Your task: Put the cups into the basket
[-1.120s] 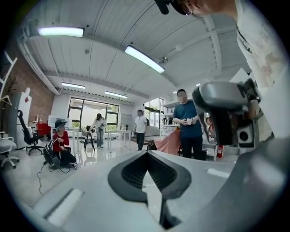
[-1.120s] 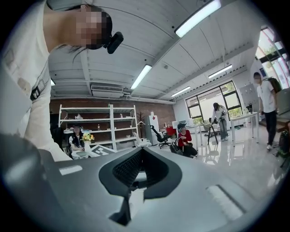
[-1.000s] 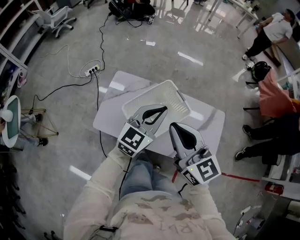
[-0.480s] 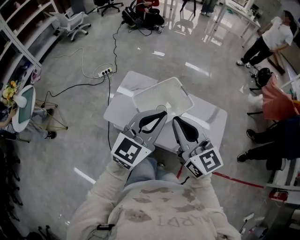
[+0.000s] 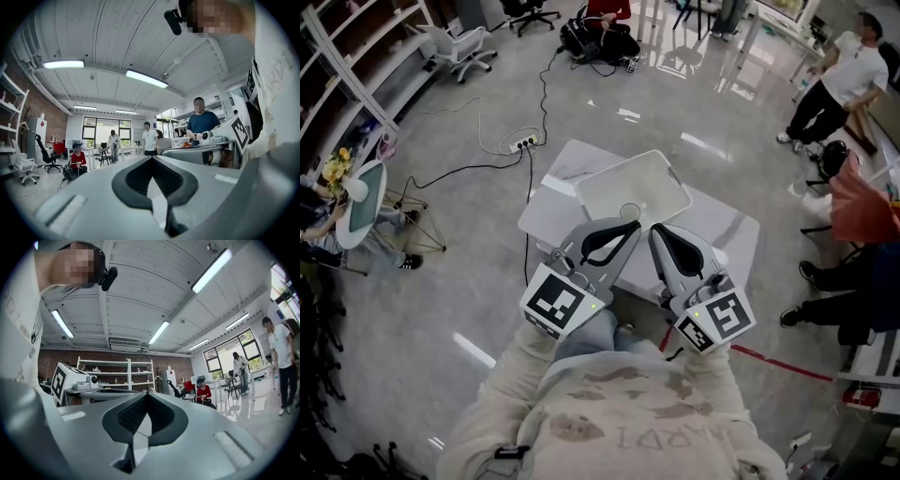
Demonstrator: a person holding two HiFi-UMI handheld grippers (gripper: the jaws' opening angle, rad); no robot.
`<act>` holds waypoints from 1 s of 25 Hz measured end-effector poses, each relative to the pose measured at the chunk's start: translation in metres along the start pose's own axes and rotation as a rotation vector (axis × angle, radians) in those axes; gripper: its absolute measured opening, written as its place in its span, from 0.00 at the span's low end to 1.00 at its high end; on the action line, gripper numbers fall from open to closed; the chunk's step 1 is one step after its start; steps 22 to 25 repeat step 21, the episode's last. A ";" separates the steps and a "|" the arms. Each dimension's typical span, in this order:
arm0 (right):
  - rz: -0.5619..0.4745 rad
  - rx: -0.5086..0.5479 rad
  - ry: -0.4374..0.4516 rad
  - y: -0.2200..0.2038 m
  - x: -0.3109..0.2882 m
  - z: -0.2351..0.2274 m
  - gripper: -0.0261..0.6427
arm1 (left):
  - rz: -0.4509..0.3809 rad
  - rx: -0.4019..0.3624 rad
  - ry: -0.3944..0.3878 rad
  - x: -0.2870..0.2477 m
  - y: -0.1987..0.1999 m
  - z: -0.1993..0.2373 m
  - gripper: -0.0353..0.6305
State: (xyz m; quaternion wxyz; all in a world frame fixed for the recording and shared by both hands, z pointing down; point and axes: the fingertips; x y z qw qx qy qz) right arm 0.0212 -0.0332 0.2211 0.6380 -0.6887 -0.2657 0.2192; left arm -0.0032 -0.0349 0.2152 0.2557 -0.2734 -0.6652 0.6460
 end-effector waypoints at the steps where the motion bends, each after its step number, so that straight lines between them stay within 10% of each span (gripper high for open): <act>1: -0.001 0.003 0.001 0.001 0.001 0.002 0.08 | -0.003 -0.001 0.000 0.001 0.002 -0.001 0.06; 25: -0.007 0.004 -0.061 0.006 -0.020 0.054 0.08 | -0.005 0.011 -0.068 0.052 0.015 0.016 0.06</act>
Point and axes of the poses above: the fingertips, and each gripper's own axes: x backward along the fingers, z to its left, y out of its top, and after that the axes turned 1 degree about x, right-handed
